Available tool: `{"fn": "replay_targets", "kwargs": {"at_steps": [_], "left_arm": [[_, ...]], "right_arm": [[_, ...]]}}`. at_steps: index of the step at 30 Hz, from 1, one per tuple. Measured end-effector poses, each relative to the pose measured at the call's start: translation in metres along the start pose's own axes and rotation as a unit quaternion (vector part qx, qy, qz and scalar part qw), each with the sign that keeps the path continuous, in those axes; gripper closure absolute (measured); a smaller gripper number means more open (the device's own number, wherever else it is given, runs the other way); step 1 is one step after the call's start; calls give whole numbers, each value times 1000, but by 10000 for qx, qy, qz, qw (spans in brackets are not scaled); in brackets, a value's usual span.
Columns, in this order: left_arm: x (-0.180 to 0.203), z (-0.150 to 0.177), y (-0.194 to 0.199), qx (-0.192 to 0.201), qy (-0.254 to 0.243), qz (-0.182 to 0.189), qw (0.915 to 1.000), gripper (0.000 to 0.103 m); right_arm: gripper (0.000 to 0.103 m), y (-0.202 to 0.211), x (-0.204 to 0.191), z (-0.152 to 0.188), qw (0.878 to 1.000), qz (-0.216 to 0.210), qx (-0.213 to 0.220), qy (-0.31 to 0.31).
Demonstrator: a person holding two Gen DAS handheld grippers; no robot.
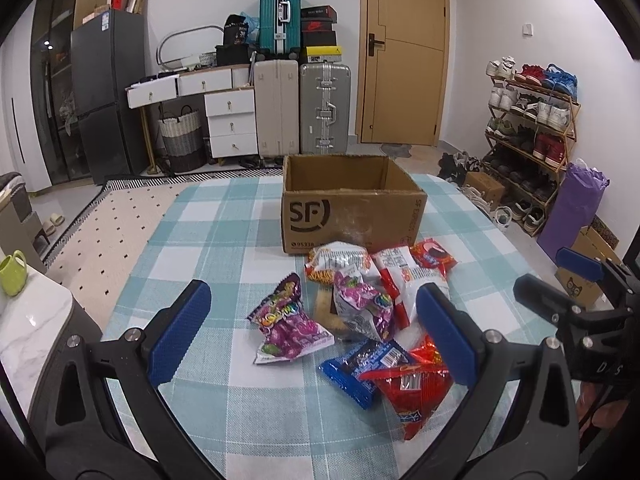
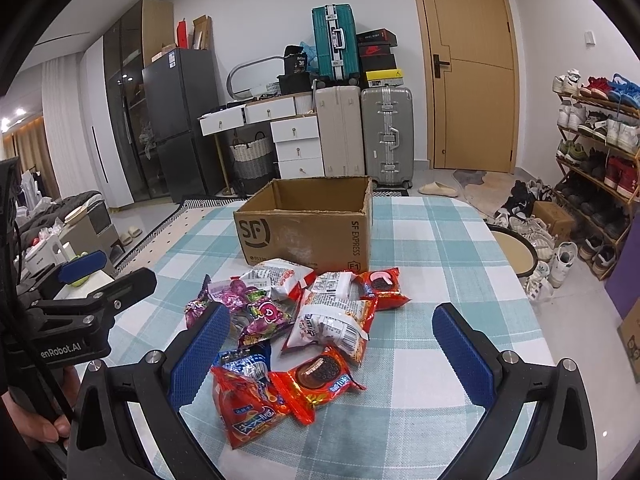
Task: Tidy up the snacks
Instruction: 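Grasp the red chip bag with the left gripper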
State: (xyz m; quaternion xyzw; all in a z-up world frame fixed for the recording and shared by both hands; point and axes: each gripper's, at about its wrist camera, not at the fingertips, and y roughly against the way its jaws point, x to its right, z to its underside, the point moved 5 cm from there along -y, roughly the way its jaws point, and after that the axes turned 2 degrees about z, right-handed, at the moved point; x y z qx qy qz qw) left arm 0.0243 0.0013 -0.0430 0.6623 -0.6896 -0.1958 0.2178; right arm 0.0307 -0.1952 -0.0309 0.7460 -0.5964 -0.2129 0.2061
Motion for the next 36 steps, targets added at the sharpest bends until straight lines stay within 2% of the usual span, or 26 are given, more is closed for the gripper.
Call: {"fn": "replay_targets", "kwargs": {"at_steps": [5,9,13,18,24,26,31,36], "left_arm": [[3,19,-16,-321,121,423,9985,1],[15,38,-29,-617,206,955,9933,1],[35,55,-42,-753,118,1233,9894,1],[58,72,-62,-943,20,1423,9853,1],[74,82,-83,-1142,-34,1432,9831,1],[76,84,-92,-1192,39,1492,9816,3],[72,88,-105,-1390,234,1721,9750,22],[72,91,-113,-1486,331,1857,9707,27]], "right_arm": [[0,-2,7,5,10000,53,-48,-46],[0,-3,14,11,9999,47,-48,-95],[0,-2,18,17,10000,76,0,-56],[0,-1,18,26,9998,170,2,73],[0,-3,19,35,9996,239,-86,121],[0,-5,23,36,9996,248,-122,55],[0,-11,29,40,9995,231,-203,-63],[0,-12,32,42,9996,186,-203,-117]]}}
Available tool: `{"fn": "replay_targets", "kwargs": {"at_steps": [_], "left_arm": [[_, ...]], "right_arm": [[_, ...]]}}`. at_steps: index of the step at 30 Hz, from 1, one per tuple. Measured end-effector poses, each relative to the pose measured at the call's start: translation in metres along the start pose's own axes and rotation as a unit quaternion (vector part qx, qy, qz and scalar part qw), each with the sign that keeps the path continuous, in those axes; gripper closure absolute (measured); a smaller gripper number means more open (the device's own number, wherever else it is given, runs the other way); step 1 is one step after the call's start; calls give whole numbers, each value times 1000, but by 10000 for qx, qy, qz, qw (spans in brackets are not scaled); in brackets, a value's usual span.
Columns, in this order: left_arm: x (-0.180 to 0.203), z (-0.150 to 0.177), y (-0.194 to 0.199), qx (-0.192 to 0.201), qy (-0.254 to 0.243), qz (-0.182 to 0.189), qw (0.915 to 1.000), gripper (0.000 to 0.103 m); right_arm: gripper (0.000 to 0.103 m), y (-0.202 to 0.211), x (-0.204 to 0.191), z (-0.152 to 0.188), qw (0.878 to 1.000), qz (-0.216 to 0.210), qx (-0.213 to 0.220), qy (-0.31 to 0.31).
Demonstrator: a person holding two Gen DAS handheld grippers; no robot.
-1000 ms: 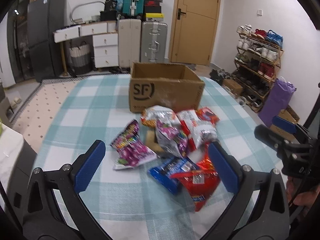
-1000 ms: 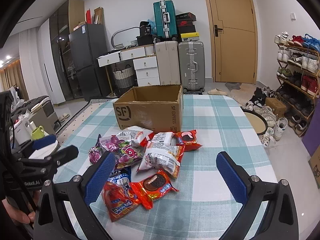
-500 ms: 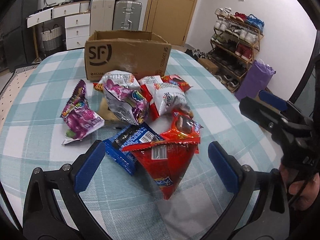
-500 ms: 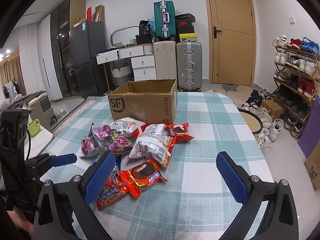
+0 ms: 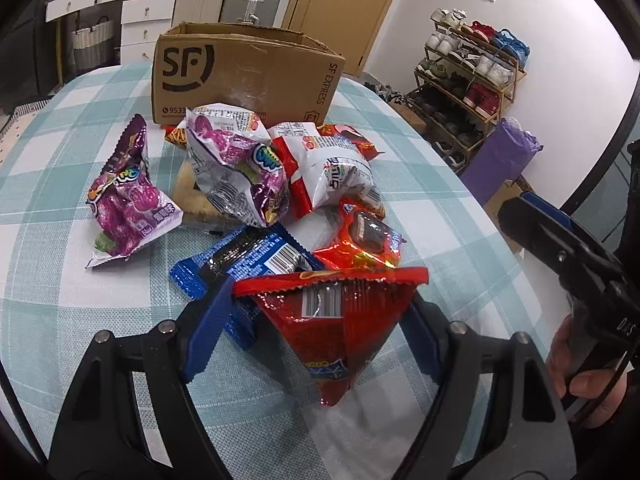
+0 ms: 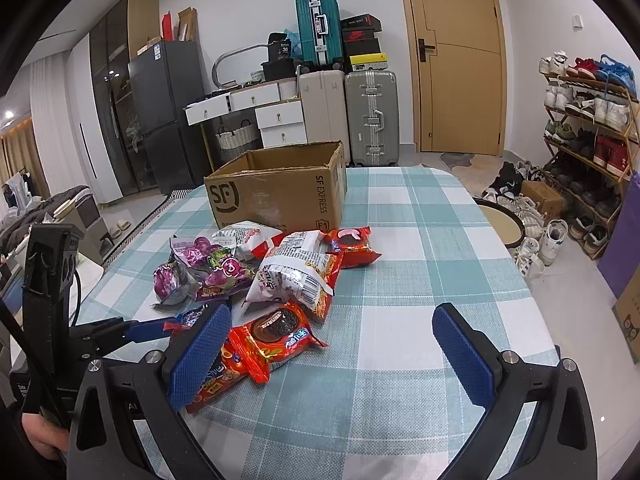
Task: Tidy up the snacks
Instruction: 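Grasp the red chip bag with the left gripper, then lift the red chip bag with the left gripper while the right gripper grasps a red Oreo pack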
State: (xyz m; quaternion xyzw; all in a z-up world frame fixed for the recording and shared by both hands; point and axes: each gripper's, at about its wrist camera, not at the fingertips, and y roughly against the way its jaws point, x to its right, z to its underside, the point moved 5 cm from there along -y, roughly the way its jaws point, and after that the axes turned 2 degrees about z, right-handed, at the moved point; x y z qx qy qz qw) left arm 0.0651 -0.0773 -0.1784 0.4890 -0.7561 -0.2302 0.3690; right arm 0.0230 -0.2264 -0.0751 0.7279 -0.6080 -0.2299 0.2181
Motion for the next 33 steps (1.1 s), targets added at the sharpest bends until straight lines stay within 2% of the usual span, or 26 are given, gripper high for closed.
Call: {"fn": "replay_targets", "kwargs": {"at_steps": [6,10,14,18,28,33], "left_arm": [[5,-1,-2,4,-92,-59,9999,34],[9,1,1,-4,-205,-60,9998,44],[17,7,11,49,-468,-178,9987,48],[23,10,16,84,-535,-93,9985,57],[13,16,38,203,-367,205,9989,58],[11,13,60,386,-343,259,9983,58]], "right_arm": [[0,-1,1,3,10000,-34,-40,-39],[0,-3,1,6,9999,-42,-106,-88],[0,-5,1,7,9998,-38,-159,-96],[0,-7,0,8,9997,-36,-202,-106],[0,-11,-7,3,9983,425,-398,35],[0,-15,-8,2,9979,408,-507,-4]]}}
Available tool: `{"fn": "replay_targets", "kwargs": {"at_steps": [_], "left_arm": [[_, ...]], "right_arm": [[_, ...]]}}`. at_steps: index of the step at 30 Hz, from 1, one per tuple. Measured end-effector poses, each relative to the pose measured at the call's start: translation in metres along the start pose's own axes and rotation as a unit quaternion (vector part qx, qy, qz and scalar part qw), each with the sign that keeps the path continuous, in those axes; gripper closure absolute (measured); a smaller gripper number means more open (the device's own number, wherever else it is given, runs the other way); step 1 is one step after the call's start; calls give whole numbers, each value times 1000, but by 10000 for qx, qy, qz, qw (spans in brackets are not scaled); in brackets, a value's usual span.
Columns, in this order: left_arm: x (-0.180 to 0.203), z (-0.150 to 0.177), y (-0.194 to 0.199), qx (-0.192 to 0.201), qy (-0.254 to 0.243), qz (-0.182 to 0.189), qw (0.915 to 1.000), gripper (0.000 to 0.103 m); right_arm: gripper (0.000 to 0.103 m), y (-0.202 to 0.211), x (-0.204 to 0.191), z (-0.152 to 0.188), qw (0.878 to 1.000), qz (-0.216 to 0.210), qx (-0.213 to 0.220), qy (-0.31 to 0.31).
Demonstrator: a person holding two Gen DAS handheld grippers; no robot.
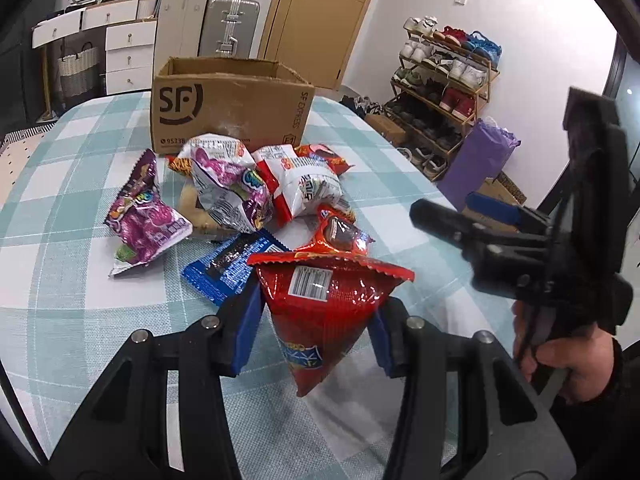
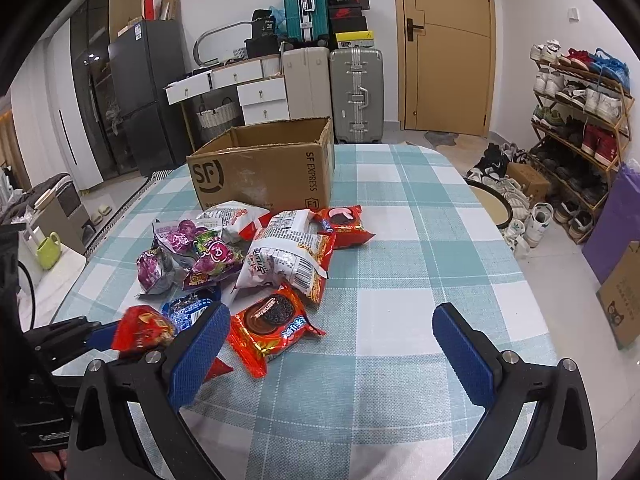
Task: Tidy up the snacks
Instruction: 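Lift the red chip bag with the left gripper while the right gripper grasps a red Oreo pack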
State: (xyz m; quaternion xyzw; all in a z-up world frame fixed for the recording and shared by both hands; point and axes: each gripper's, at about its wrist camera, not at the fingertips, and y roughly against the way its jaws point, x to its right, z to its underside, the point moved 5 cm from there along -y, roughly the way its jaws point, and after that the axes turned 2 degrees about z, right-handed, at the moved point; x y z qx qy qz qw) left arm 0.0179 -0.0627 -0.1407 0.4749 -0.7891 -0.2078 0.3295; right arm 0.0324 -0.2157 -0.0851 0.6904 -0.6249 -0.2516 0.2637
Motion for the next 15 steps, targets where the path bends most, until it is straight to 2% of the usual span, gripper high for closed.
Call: {"fn": "replay_targets", "kwargs": {"at_steps": [5,10,15], "left_arm": [[-8,-3,25,166,42,-87,9998,58],[-23,-4,48,231,169,-213,9994,58],[-39,-7,71,382,281,-294,9984,58]], "right_arm": [[0,-5,-3,1,9997,-215,-89,-9],[0,-18,-5,10,9933,-1037,-410,-309],[0,-35,-8,21,9911,-1170,-589,-253]]}}
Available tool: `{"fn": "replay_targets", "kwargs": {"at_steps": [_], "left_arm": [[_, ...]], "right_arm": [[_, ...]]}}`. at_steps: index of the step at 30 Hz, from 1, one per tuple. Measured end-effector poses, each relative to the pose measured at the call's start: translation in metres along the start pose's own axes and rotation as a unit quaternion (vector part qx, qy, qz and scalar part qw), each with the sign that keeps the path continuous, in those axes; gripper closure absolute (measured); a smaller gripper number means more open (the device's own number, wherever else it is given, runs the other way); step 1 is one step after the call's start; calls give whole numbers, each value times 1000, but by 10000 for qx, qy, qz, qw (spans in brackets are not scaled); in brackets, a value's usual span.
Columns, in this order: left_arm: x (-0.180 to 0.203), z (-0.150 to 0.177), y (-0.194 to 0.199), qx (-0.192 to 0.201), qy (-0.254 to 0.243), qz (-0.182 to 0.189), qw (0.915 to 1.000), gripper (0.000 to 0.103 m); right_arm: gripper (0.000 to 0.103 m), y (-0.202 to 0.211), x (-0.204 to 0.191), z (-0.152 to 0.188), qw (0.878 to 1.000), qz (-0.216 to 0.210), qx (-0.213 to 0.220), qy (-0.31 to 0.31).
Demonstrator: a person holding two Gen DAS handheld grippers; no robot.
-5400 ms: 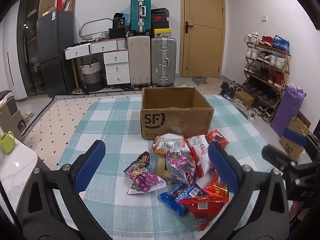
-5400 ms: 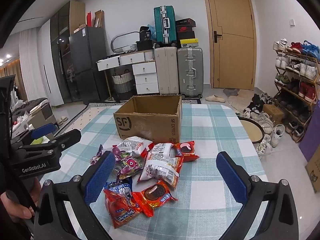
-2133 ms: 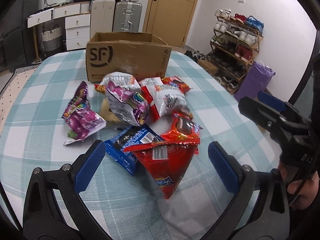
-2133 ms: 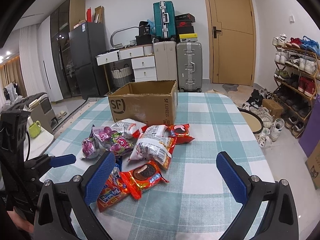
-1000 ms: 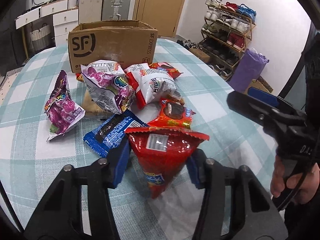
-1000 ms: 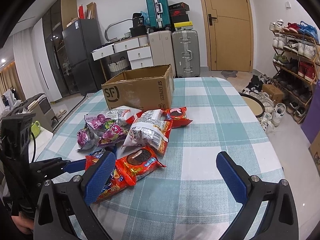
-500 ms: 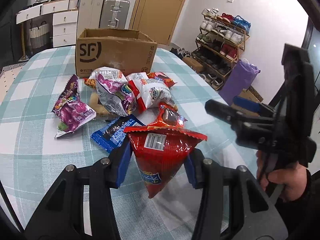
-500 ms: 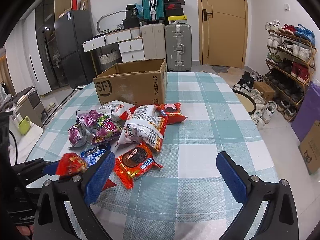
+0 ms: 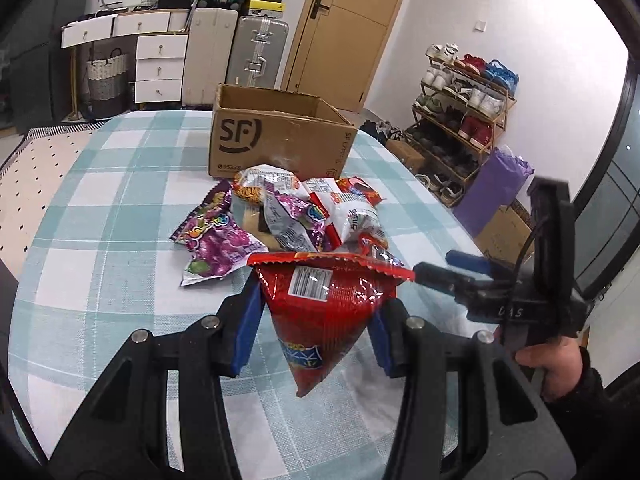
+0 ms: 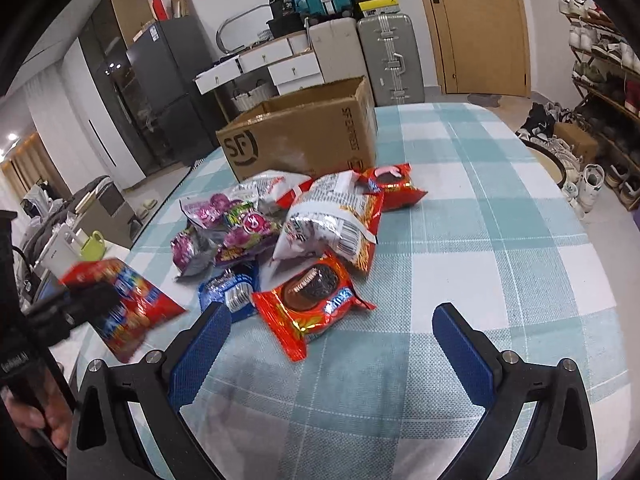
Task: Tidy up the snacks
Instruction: 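Lift the red chip bag with the left gripper while the right gripper grasps a red Oreo pack, then carry the red chip bag and red Oreo pack over the box with both grippers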
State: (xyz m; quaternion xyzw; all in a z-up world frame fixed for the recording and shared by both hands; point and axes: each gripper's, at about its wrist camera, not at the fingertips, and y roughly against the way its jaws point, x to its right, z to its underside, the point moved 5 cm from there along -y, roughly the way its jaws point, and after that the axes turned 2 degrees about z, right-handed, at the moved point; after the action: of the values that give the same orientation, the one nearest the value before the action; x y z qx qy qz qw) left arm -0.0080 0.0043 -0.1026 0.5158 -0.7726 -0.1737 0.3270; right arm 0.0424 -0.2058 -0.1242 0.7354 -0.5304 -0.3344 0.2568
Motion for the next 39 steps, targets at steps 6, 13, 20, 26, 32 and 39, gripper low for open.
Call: {"fn": "replay_targets", "kwargs": {"at_steps": [6,13,20,26,32,39], "left_arm": [[-13,-5,8,76,81,-108,9999,58],[-26,-3,15,80,185,-185,9996,58],[-35,-2,16,69,258,-240,9994,58],[-35,-2,17,71,267,-243,9993,58],[-34,-1,18,62,288,-300,9991,58],[-29,-5,19,82,221,-325,9992,58]], "right_arm": [[0,-29,-5,1,9992,-169,-267,254],[1,-61,-9,-1,9965,-182,-612,534],[6,-74,-14,-3,9951,-176,-695,687],[30,-73,-19,-3,9927,-61,-669,1002],[50,-67,-20,2,9916,-56,-642,1118],[53,-38,-16,5,9950,-326,-337,881]]}}
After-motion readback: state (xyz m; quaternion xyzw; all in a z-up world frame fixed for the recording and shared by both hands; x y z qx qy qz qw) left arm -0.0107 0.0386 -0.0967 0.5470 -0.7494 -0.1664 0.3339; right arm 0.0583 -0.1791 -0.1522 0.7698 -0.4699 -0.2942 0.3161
